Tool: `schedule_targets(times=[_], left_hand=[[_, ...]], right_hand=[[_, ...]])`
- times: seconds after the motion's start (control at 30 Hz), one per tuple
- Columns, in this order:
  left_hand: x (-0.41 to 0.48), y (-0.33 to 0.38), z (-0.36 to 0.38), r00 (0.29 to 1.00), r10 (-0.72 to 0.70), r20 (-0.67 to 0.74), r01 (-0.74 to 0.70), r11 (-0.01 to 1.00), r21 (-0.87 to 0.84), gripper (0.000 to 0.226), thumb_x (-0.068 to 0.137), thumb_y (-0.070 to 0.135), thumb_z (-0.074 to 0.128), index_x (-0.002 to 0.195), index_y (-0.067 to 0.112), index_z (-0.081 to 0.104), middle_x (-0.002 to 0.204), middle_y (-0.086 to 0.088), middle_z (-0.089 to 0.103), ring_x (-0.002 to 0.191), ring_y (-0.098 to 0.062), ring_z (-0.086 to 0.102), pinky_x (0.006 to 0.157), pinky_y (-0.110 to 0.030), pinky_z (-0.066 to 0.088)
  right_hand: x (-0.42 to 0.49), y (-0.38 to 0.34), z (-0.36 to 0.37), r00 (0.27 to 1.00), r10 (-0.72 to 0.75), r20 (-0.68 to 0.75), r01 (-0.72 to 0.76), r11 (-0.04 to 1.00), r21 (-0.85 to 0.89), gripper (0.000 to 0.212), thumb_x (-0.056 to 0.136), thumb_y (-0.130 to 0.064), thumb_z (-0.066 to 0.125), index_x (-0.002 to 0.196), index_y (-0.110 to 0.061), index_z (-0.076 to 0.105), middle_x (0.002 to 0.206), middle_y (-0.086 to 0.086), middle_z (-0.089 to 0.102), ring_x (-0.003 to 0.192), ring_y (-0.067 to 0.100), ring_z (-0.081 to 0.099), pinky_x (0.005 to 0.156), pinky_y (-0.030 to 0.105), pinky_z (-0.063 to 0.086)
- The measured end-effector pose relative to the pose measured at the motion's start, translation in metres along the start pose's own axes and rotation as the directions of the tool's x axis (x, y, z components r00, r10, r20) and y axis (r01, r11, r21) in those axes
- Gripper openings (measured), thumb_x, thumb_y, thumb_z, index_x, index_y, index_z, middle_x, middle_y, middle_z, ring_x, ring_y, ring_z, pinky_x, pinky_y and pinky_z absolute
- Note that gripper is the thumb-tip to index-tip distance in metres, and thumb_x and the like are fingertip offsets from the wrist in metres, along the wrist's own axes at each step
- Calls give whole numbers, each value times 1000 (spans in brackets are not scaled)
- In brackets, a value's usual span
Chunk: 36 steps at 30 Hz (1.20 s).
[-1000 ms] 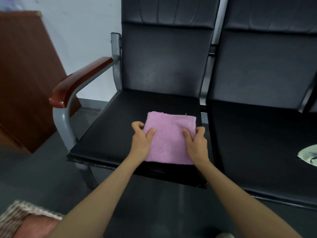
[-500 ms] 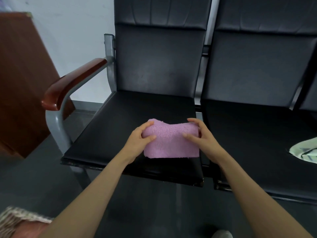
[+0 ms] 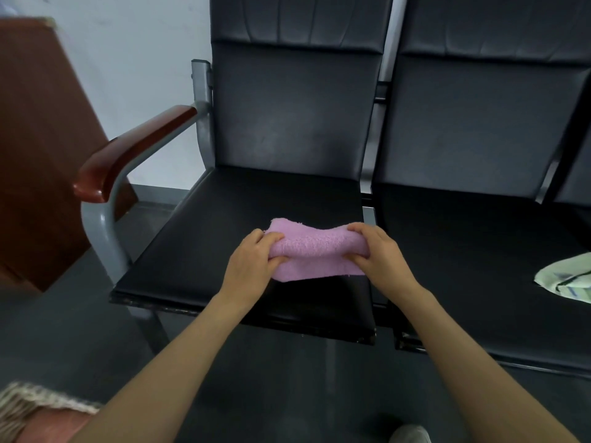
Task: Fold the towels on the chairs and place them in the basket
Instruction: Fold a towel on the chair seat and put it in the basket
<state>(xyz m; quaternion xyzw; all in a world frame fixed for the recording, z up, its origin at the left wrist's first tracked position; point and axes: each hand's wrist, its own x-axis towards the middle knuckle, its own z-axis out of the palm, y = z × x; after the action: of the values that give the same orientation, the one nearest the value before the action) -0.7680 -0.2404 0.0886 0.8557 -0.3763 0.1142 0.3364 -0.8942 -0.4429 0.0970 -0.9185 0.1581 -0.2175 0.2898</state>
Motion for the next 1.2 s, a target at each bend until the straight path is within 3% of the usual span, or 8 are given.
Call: schedule_targets(times=[0.17,0.3,0.43,0.53,0.63,0.77,1.0,1.2], left_hand=[[1,-9,-4,999,22,-25,-20,996,86,26,79,25,71,104,18,68,99,3,54,90,-8,48,74,-30,51],[1,-11,-12,998,55,17,-49,970,-239,23,71,33,67,93,36,60,131,13,51,136,-9,32,113,-43,24],[2,12,-21,1000,12,-1,-10,794,-608,30,78,21,67,100,30,49,96,17,58,95,2,58,83,-24,52],[1,21,-16,992,-103,-68,23,694,-719,38,91,5,59,115,24,36,108,13,50,99,5,55,81,-19,50],[-2,20,-10,972,-173,-160,12,715,-699,42,98,6,47,126,24,21,114,19,42,104,11,50,89,-16,47],[-2,9,-22,941,-229,-250,35,799,-600,32,101,13,41,114,32,18,113,16,38,102,13,47,85,-11,45],[-18,-37,-66,974,-221,40,219,892,-396,17,101,20,36,97,18,52,116,11,33,100,7,39,79,-6,35],[-77,-105,-119,932,-347,108,363,893,-268,18,101,16,38,102,23,55,120,-1,38,100,3,41,97,-15,29]], right_hand=[[1,3,4,1000,-13,-26,11,999,-52,26,82,-23,68,107,-23,60,106,-5,49,100,9,47,90,37,50],[2,-2,-3,995,85,-43,-64,929,365,23,70,-28,72,89,-30,60,133,-6,34,132,14,30,107,40,35],[2,-10,-7,993,109,-36,-53,714,698,36,66,-35,68,99,-27,59,134,0,50,130,19,45,101,44,45],[3,-21,2,990,93,-103,7,709,705,31,78,-23,62,107,-17,53,124,-1,58,114,13,57,93,37,52],[2,-38,16,976,70,-205,84,751,655,21,80,-15,55,98,-21,47,93,-6,56,84,3,57,76,24,52],[5,-53,32,973,45,-226,97,811,577,27,87,-15,58,108,-17,41,91,-11,53,77,-8,55,70,13,49],[4,-83,57,995,-75,-67,97,885,456,44,95,-28,53,121,-40,20,118,-10,39,101,0,51,85,15,45],[-9,-141,129,969,-170,177,84,908,411,21,100,-22,43,120,-28,44,121,4,41,99,-1,46,84,13,41]])
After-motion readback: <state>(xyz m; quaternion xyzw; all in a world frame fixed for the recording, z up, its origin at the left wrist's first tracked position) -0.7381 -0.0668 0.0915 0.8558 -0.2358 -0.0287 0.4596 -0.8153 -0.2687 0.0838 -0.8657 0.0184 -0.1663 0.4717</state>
